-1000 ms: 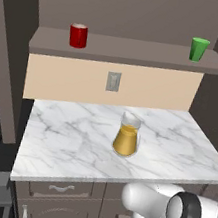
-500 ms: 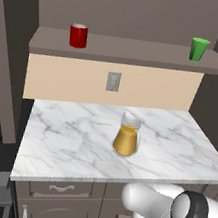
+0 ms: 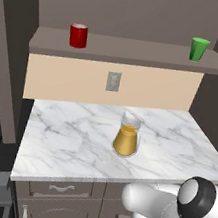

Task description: There is a tray on the dining counter. Grab the cup, mug, and pitcher and place them on the tray. The pitcher may be placed next to the tray if it cannot fit the tray.

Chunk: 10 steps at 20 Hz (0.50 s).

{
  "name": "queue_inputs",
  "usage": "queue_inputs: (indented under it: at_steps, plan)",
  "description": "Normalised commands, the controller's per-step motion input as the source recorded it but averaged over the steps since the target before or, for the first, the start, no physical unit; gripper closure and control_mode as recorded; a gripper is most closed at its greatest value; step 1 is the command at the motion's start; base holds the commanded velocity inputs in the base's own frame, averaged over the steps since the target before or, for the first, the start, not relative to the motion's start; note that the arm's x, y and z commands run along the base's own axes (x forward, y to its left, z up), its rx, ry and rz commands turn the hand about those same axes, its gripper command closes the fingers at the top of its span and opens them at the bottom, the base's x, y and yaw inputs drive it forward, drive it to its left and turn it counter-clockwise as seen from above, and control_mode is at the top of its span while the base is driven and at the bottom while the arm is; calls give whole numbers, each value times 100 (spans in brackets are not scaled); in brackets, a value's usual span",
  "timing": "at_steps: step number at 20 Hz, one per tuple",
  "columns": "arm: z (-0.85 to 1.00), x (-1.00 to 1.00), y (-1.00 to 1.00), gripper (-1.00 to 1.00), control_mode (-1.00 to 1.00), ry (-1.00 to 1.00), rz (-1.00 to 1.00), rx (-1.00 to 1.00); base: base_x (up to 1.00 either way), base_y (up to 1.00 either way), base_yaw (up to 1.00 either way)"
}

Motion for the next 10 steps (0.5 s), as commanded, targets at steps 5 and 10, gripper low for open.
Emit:
queue_inputs:
  at_steps: [5, 10]
  plan:
    - [2, 42, -13, -100, -100, -1, -1, 5, 0, 0, 0]
    - [0, 45, -1, -100, -100, -4, 0, 0, 0, 0, 0]
